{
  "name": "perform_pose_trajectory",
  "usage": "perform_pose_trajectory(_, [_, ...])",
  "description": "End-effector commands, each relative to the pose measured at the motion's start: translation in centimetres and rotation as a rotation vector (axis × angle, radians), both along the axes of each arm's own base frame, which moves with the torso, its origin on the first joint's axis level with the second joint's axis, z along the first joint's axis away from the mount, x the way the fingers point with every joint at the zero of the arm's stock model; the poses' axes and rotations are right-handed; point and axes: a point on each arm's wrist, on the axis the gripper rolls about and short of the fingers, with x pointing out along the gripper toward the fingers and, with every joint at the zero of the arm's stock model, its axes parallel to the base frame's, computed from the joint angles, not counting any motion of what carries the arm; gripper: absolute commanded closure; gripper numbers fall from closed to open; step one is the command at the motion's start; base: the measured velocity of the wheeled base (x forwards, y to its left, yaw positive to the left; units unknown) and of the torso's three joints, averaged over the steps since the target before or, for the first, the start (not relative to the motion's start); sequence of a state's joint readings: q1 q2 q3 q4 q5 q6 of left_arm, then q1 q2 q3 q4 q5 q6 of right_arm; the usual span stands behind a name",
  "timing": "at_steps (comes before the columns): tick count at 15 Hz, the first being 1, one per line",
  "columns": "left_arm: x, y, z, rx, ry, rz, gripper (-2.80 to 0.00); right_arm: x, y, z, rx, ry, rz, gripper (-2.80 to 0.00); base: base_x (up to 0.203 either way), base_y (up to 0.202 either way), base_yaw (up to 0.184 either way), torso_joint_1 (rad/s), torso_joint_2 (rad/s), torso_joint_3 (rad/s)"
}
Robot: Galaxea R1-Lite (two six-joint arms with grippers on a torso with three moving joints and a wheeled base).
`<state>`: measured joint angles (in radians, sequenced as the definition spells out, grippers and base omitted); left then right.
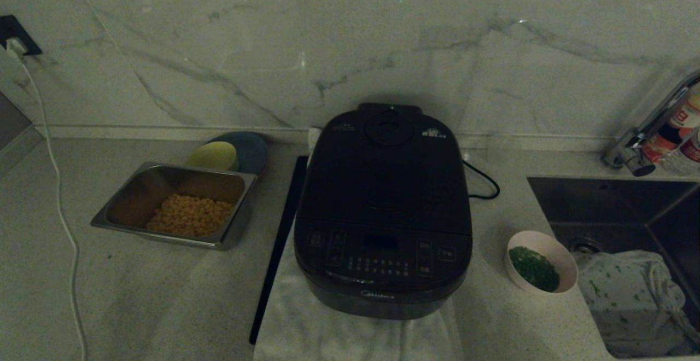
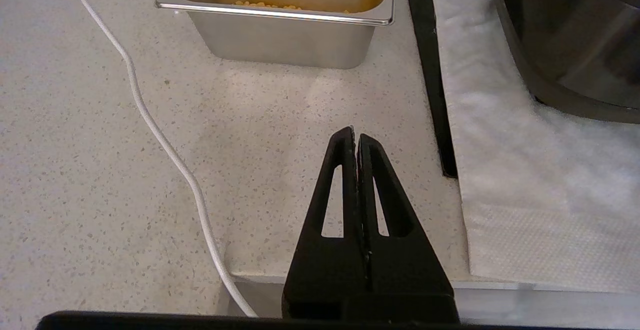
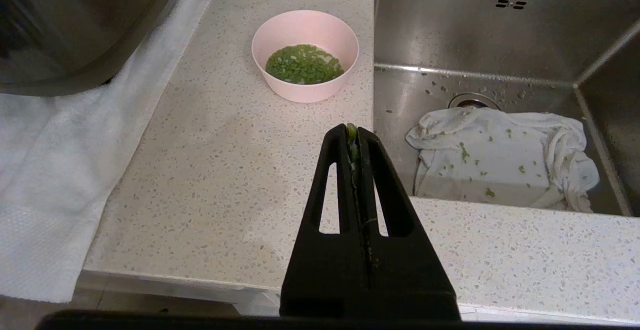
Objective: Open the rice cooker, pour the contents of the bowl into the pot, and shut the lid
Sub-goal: Open the rice cooker
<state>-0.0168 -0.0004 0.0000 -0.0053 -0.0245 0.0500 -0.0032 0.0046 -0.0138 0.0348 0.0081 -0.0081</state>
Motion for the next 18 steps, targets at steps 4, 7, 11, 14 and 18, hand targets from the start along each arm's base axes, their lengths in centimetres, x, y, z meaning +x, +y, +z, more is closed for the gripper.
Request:
perform_pose_trajectory(4, [0.1, 0.0, -0.2, 0.024, 0.008, -0.001, 0.00, 0.0, 0.0, 0.0, 0.000, -0.001, 0.000, 0.00, 0.000, 0.000, 0.000, 0.000, 0.00, 0.000])
perform_pose_trajectory(7, [0.1, 0.0, -0.3, 0.062, 0.006, -0.003, 0.00, 0.0, 0.0, 0.0, 0.000, -0.002, 0.000, 0.00, 0.000, 0.000, 0.000, 0.000, 0.00, 0.000])
perform_pose_trajectory(11, [0.1, 0.0, -0.3, 0.026, 0.009, 0.015, 0.00, 0.0, 0.0, 0.0, 0.000, -0.003, 0.000, 0.00, 0.000, 0.000, 0.000, 0.000, 0.00, 0.000])
perform_pose_trajectory(14, [0.1, 0.0, -0.2, 0.064, 0.007, 0.014, 0.00, 0.0, 0.0, 0.0, 0.000, -0.002, 0.000, 0.00, 0.000, 0.000, 0.000, 0.000, 0.00, 0.000])
perform_pose_trajectory(18, [-0.2, 0.0, 0.8, 0.078, -0.011, 0.010, 0.00, 0.0, 0.0, 0.0, 0.000, -0.001, 0.000, 0.00, 0.000, 0.000, 0.000, 0.000, 0.00, 0.000])
